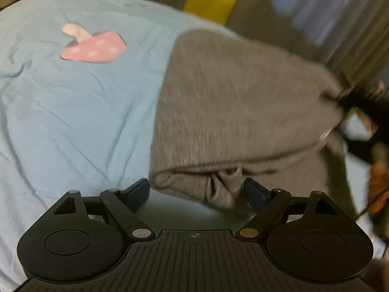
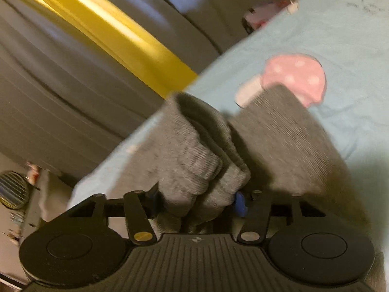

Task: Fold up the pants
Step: 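Grasp the ribbed cuffs with the right gripper and lift them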

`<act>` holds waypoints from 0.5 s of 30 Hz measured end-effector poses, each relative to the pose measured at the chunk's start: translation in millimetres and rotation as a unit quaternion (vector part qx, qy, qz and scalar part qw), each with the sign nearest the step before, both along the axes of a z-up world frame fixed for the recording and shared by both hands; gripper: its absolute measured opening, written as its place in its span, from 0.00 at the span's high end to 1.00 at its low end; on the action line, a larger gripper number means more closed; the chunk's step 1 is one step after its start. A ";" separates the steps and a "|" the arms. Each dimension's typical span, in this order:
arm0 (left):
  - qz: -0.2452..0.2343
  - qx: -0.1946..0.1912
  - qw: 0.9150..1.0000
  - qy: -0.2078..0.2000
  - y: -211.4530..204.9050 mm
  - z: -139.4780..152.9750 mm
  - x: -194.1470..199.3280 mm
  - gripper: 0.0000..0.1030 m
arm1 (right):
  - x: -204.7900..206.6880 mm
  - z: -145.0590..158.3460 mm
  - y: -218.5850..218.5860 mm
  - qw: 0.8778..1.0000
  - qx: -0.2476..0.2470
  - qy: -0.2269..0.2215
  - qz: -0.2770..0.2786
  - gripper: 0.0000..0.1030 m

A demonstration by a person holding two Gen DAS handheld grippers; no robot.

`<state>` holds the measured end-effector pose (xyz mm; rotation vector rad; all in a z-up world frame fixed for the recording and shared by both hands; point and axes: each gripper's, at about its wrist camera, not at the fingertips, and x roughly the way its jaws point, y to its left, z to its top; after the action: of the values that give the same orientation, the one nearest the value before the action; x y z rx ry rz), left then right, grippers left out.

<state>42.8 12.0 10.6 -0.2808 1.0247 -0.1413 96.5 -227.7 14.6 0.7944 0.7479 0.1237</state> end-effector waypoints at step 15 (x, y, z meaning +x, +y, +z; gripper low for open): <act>0.071 -0.054 0.996 -0.004 30.8 -5.7 -9.0 0.48 | -73.5 68.0 -36.2 0.995 0.001 -0.091 -0.026 0.59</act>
<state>33.8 42.8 4.9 -0.4498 0.9873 -0.0692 23.0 -263.9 82.6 0.7919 0.5535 0.1479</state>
